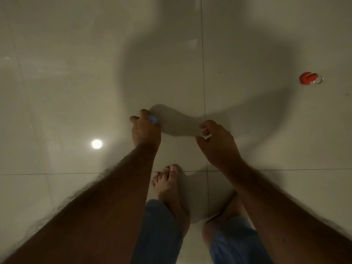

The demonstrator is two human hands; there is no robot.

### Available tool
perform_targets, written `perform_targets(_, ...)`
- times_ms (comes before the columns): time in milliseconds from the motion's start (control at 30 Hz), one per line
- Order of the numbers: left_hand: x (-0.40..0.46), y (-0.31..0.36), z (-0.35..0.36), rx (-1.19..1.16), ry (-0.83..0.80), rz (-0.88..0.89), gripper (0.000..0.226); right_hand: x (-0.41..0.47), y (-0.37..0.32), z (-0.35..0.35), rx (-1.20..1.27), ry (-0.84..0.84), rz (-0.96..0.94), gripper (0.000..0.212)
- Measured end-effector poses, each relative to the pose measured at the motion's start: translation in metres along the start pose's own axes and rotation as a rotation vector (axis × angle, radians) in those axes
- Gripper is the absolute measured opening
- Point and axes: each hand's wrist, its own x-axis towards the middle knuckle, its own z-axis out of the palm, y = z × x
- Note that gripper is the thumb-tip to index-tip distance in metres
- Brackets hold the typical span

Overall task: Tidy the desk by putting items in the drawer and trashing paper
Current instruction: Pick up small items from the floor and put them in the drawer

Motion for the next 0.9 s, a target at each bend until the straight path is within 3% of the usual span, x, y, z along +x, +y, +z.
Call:
perform_targets(200, -0.011, 0.022, 0.005, -0.029, -0.016, 0.177, 0.037, 0.0, 0.016, -0.015, 0.019, 0.025, 0.043, 0.033)
perform_targets(667, -0.072, 0.164, 0.069, -0.119, -0.273, 0.502, 0.026, 0.021, 0.078, -0.106, 0.03, 0.282, 0.12, 0.038)
perform_targets(900, -0.066, 0.182, 0.088, -0.117, -0.308, 0.534, 0.028, 0.062, 0.109, -0.158, -0.276, 0.44, 0.116, 0.049)
